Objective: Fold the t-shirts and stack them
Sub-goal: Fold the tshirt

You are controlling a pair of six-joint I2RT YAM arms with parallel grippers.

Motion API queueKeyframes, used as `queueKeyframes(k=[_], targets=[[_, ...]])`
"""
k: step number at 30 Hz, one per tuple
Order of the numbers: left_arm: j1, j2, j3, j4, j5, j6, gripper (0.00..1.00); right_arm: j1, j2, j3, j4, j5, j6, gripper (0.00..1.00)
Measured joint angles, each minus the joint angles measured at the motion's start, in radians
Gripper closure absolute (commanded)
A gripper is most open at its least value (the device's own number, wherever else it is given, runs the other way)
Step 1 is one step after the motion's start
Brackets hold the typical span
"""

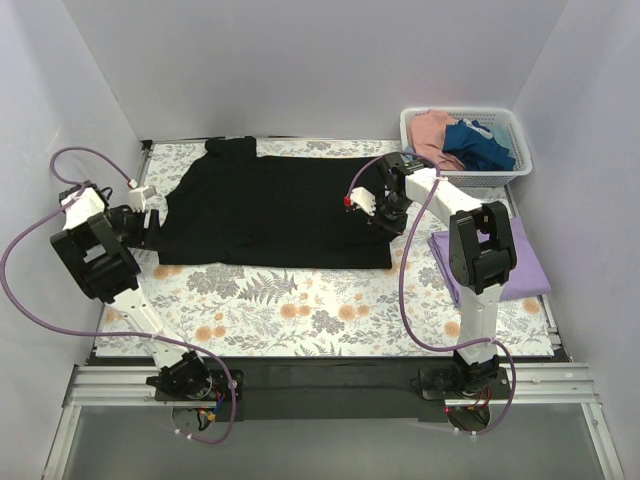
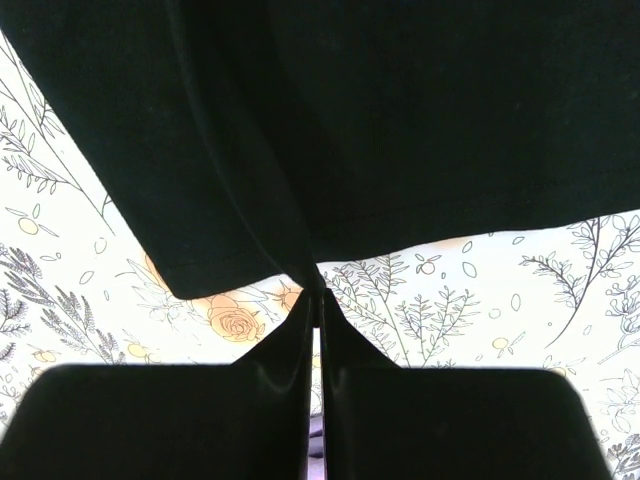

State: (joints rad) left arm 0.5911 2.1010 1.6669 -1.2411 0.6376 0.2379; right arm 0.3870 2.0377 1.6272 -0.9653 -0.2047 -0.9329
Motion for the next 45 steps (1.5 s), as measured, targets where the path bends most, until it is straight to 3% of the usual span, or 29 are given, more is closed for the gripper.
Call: queueKeyframes(k=[2, 5, 7, 9, 14, 21, 25, 32, 38, 45], targets=[[-0.005, 0.006, -0.014, 0.013, -0.002, -0.010, 0.47, 0.000, 0.002, 0.000, -0.002, 0.000, 0.002, 0.99], [-0.022, 0.006, -0.037, 0.034, -0.011, -0.026, 0.67, 0.000, 0.005, 0.000, -0.002, 0.000, 0.003, 0.99], [-0.045, 0.006, -0.043, 0.050, -0.023, -0.035, 0.72, 0.000, 0.010, 0.000, -0.003, 0.002, 0.003, 0.99], [-0.068, 0.006, -0.043, 0.074, -0.037, -0.046, 0.69, 0.000, 0.013, 0.000, -0.004, 0.005, 0.003, 0.99], [-0.099, 0.037, -0.011, 0.101, -0.076, -0.074, 0.48, 0.000, 0.018, 0.003, -0.005, 0.012, 0.003, 0.99], [-0.096, 0.090, 0.124, 0.078, -0.075, -0.082, 0.39, 0.000, 0.019, 0.008, -0.006, 0.013, 0.003, 0.99], [-0.113, 0.090, 0.216, 0.066, -0.054, -0.080, 0.38, 0.000, 0.020, 0.016, -0.009, 0.013, 0.003, 0.99], [-0.243, 0.095, 0.230, 0.117, -0.056, -0.089, 0.40, 0.000, 0.029, 0.030, -0.016, 0.016, 0.003, 0.99], [-0.343, 0.222, 0.391, 0.173, -0.058, -0.113, 0.42, 0.000, 0.033, 0.034, -0.026, 0.016, 0.003, 0.99], [-0.377, 0.305, 0.433, 0.230, -0.105, -0.122, 0.42, 0.000, 0.036, 0.041, -0.029, 0.016, 0.006, 0.99]])
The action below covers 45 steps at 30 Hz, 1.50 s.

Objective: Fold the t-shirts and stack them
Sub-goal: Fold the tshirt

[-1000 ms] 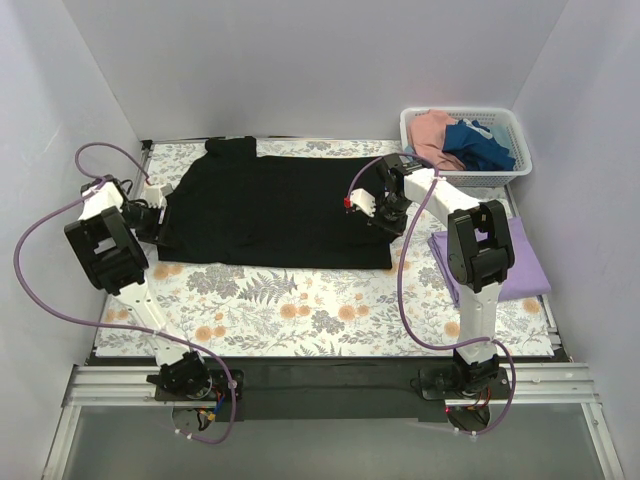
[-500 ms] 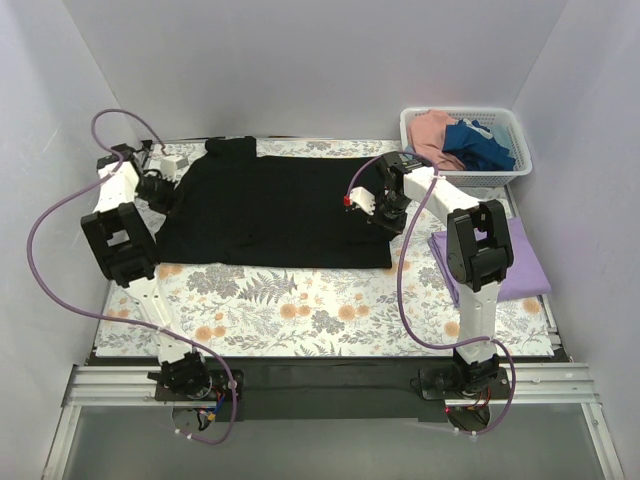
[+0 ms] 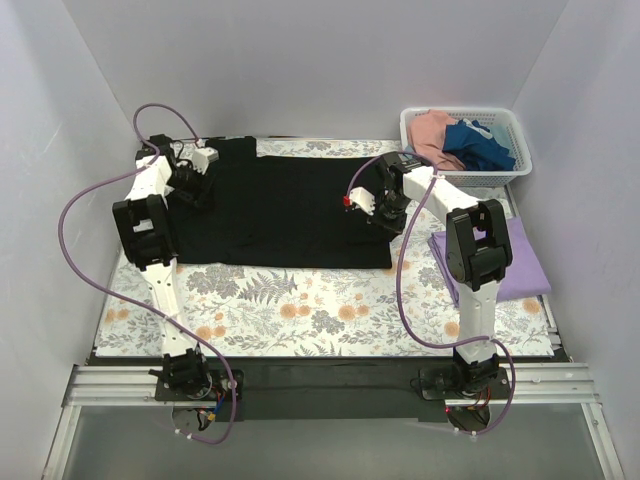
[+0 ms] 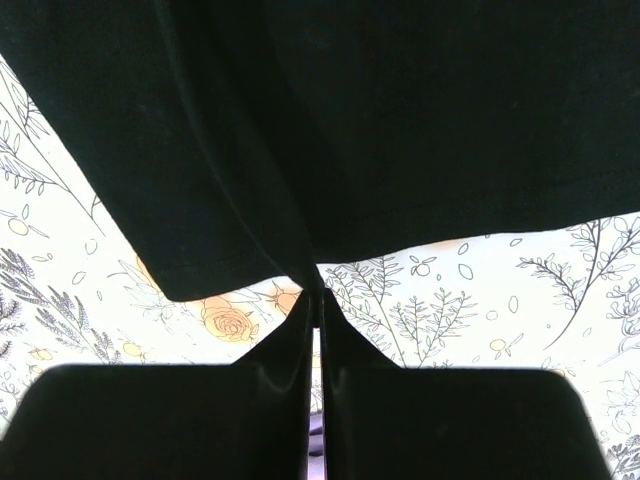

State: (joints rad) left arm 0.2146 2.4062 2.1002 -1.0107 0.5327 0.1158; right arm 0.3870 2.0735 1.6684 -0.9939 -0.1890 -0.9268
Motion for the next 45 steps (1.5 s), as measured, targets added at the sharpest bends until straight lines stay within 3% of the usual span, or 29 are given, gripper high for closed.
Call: queueKeyframes(k=[6, 17, 27, 30, 32, 34, 45], targets=[[-0.009, 0.013, 0.007, 0.027, -0.021, -0.001, 0.43, 0.000, 0.011, 0.004, -0.002, 0.000, 0.000, 0.99], [-0.023, 0.013, 0.009, 0.013, -0.003, 0.021, 0.64, 0.000, 0.014, 0.011, -0.003, 0.002, 0.000, 0.99], [-0.035, 0.013, 0.010, -0.002, 0.006, 0.027, 0.63, 0.000, 0.017, 0.011, -0.003, 0.003, 0.000, 0.99], [-0.037, 0.014, 0.018, -0.007, 0.006, 0.029, 0.72, 0.000, 0.017, 0.011, -0.003, 0.003, 0.000, 0.99], [-0.038, 0.015, 0.027, -0.010, 0.005, 0.030, 0.88, 0.000, 0.017, 0.011, -0.003, 0.003, 0.000, 0.99], [-0.039, 0.016, 0.031, -0.009, 0.005, 0.036, 0.99, 0.000, 0.017, 0.011, -0.003, 0.003, 0.000, 0.99], [-0.044, 0.016, 0.071, -0.029, 0.015, 0.044, 1.00, 0.000, 0.018, 0.026, -0.007, 0.003, 0.004, 0.99]])
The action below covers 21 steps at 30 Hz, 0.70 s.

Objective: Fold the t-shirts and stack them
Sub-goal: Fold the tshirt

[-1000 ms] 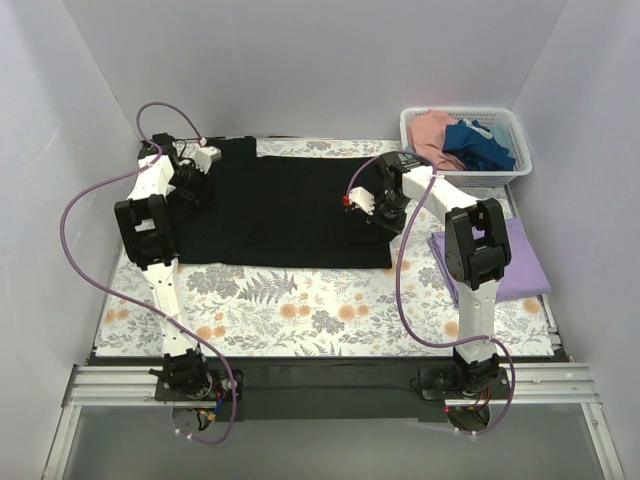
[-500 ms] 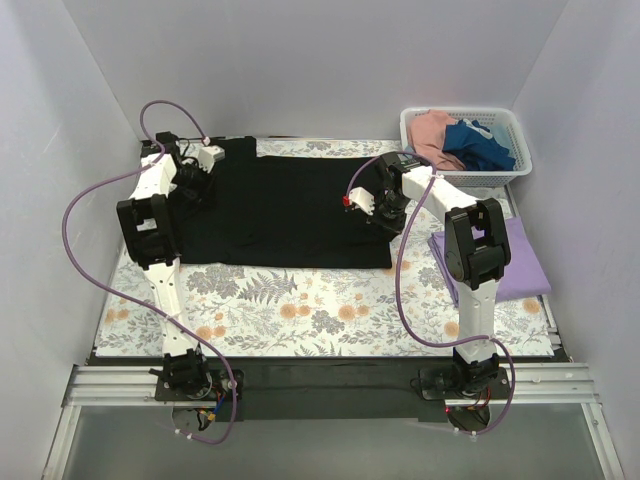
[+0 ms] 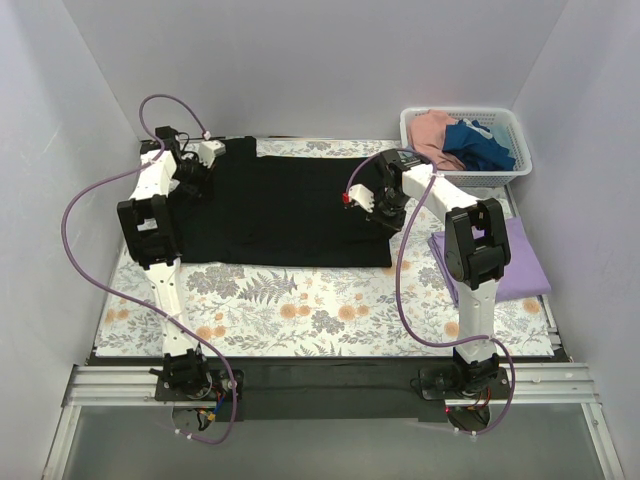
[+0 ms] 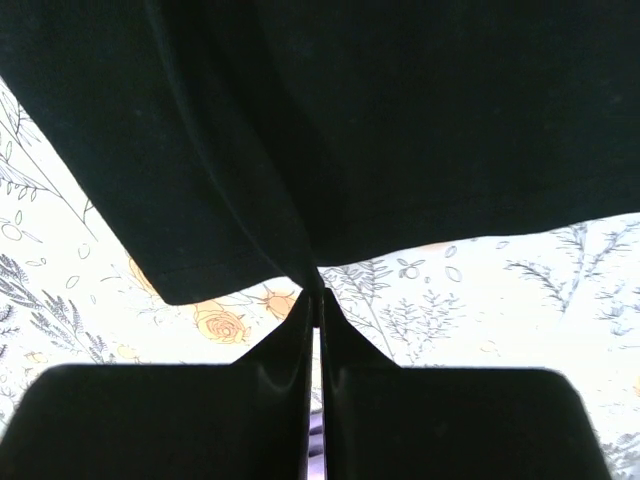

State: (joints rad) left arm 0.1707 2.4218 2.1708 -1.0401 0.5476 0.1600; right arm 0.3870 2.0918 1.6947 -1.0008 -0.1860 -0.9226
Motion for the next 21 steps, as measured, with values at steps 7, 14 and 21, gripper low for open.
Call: queueKeyframes(k=[7, 14, 21], targets=[[-0.031, -0.002, 0.008, 0.005, 0.003, 0.011, 1.00, 0.000, 0.000, 0.051, 0.000, 0.001, 0.000, 0.99], [-0.053, -0.008, 0.034, 0.035, 0.003, 0.019, 1.00, -0.005, 0.000, 0.053, 0.000, 0.004, 0.000, 0.99], [-0.052, -0.015, 0.035, 0.081, 0.003, 0.025, 1.00, -0.021, 0.019, 0.082, -0.003, 0.007, 0.000, 0.99]])
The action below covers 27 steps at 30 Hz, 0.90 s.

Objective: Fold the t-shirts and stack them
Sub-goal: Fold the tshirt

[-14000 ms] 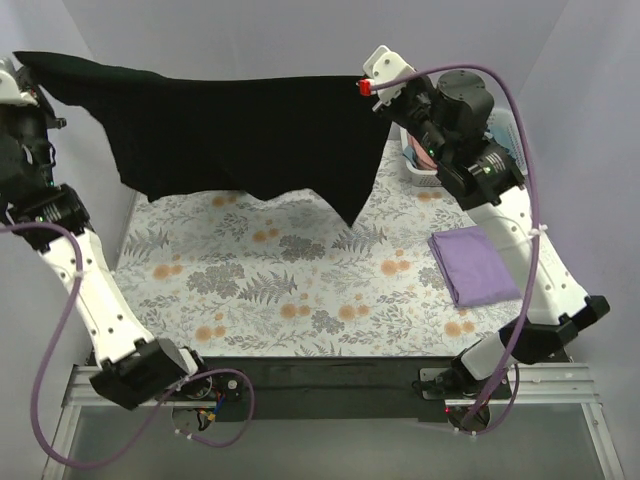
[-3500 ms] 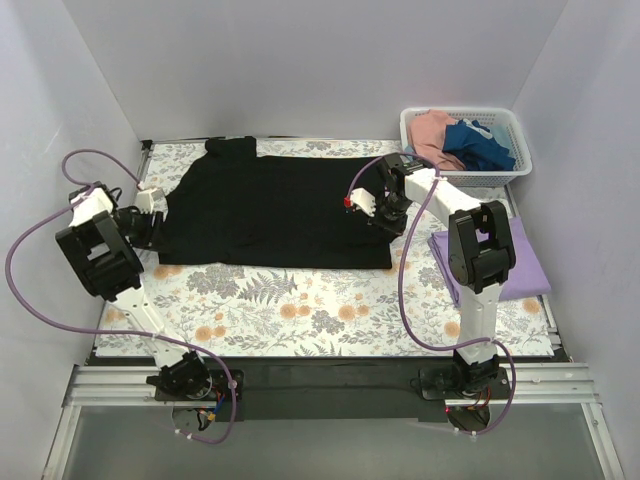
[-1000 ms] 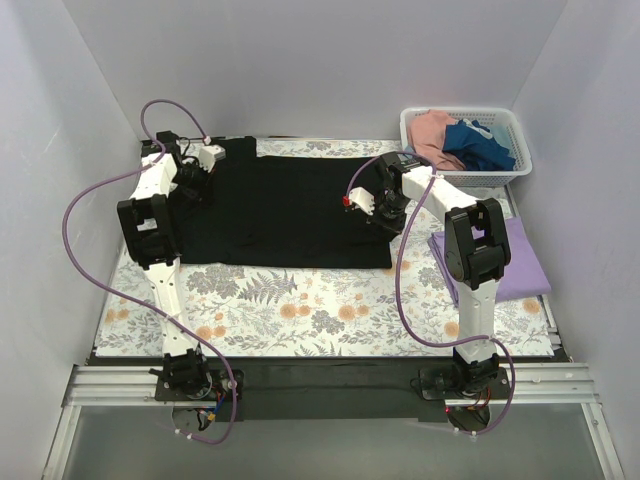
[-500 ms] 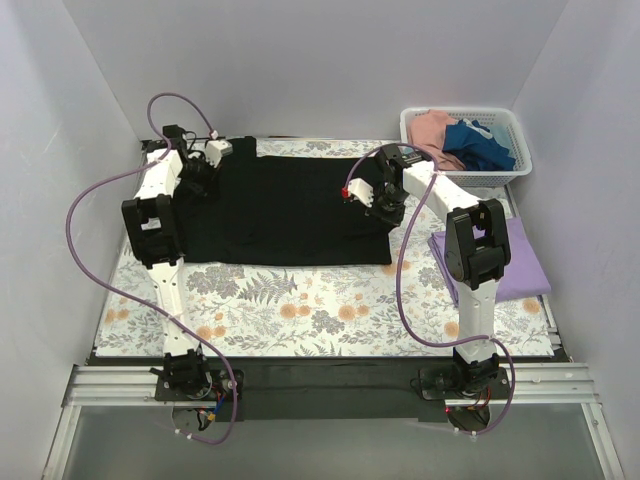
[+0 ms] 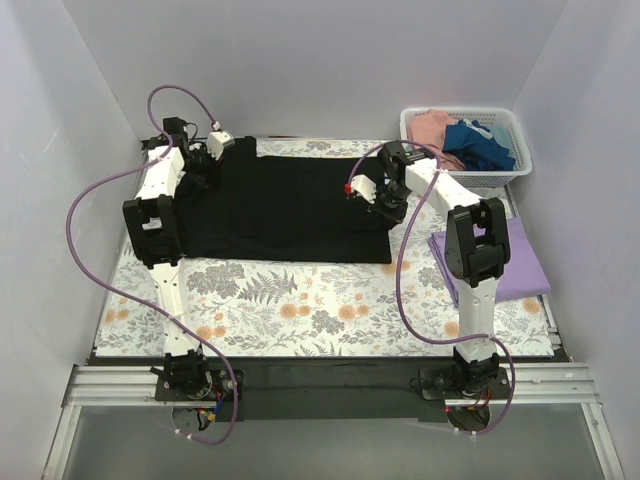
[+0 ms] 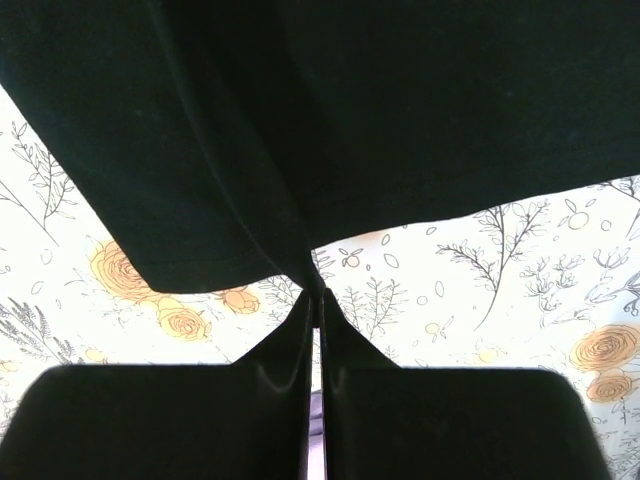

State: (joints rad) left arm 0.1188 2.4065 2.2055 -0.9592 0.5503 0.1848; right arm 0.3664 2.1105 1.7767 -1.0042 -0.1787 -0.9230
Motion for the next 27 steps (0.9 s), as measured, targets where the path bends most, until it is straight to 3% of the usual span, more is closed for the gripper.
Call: queueKeyframes(k=[27], targets=[[0.035, -0.107, -0.098, 0.158, 0.028, 0.018, 1.00, -0.025, 0.015, 0.036, 0.002, 0.005, 0.000, 0.99]])
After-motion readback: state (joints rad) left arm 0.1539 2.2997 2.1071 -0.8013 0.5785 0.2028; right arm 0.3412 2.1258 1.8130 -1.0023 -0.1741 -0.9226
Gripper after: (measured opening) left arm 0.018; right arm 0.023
